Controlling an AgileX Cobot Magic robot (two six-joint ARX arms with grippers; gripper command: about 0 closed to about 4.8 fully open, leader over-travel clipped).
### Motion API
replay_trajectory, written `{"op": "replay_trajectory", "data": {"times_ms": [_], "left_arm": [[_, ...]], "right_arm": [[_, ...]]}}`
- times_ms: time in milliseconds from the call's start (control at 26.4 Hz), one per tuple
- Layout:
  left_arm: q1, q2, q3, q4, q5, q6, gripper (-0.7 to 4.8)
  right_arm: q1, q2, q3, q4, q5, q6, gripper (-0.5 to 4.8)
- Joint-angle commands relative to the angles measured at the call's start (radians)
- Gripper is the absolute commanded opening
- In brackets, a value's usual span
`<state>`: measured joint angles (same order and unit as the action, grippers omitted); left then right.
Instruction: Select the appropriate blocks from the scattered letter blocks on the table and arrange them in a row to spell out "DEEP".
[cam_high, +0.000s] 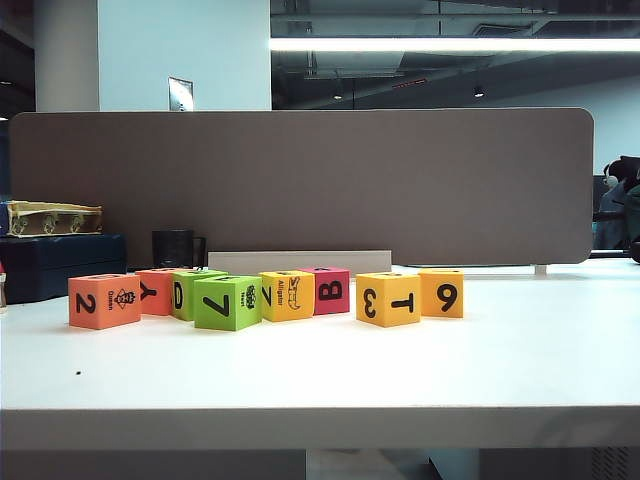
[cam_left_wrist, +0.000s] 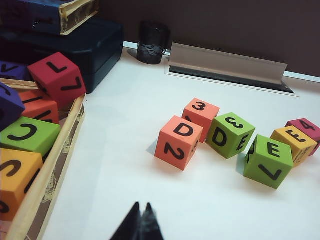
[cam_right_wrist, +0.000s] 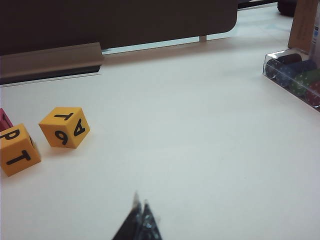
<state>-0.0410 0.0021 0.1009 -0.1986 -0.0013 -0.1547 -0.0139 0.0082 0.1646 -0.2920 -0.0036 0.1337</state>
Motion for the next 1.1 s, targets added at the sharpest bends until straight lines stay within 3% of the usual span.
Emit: {"op": "replay_trajectory", "data": {"times_ms": [38, 266, 607, 1100], "left_arm": [[-0.003, 0.001, 0.006, 0.005, 0.034, -0.006, -0.06], [-0.003, 0.001, 0.005, 0.003, 0.043, -0.019, -0.06], [-0.003, 0.001, 0.005, 0.001, 0.044, -0.019, -0.06], [-0.003, 0.001, 0.005, 0.002, 0.050, -0.022, -0.06]], "right_arm": [[0.000, -0.006, 0.048, -0.042, -0.026, 0.002, -0.06], [0.000, 0.001, 0.130, -0.062, -0.025, 0.002, -0.06], [0.000, 0.203, 0.261, -0.085, -0.028, 0.001, -0.06], [0.001, 0.477, 0.456, -0.047, -0.139, -0.038, -0.05]]}}
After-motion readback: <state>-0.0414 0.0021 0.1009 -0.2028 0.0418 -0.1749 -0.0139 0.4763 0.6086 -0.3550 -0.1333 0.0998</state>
